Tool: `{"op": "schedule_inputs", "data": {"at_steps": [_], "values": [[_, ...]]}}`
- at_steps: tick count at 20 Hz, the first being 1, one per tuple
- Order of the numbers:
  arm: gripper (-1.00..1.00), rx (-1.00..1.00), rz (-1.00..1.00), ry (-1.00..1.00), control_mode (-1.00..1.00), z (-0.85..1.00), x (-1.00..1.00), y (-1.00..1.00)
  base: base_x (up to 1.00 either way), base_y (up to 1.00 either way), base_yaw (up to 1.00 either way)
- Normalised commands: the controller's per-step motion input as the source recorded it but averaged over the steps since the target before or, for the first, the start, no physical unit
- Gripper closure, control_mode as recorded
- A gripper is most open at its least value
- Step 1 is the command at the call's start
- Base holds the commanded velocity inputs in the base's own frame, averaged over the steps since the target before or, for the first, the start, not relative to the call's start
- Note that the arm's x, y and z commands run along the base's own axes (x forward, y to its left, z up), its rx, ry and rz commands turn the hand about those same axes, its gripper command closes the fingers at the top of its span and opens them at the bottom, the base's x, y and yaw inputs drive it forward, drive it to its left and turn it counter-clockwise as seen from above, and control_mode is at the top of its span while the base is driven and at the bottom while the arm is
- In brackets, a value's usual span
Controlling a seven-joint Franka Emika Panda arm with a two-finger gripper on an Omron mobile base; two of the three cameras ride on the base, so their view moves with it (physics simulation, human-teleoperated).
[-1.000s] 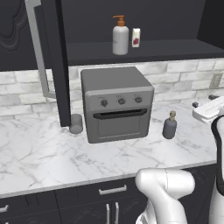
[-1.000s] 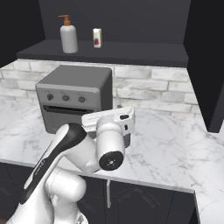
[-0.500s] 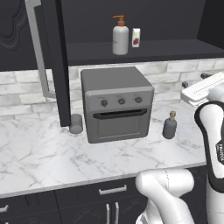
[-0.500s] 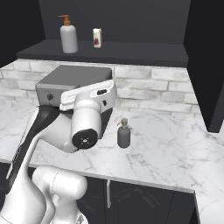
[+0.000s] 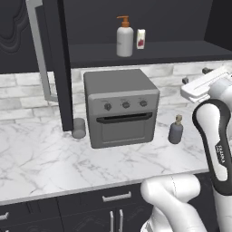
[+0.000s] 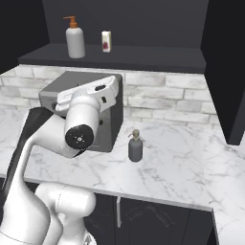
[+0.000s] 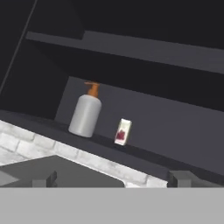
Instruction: Pick the soap dispenser and soap dispenser from the cabinet and place them on the counter.
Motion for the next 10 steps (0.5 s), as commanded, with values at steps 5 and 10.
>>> {"op": "schedule_inputs", "data": {"at_steps": [5,10], "values": [[-1.0,-0.01,-0.09,0.02,-1.0,0.37,0.01,0.25,0.0,0.0,0.0],[-1.0,-0.06,-0.08,0.02,-1.0,0.4,0.15,0.56,0.0,0.0,0.0]]}}
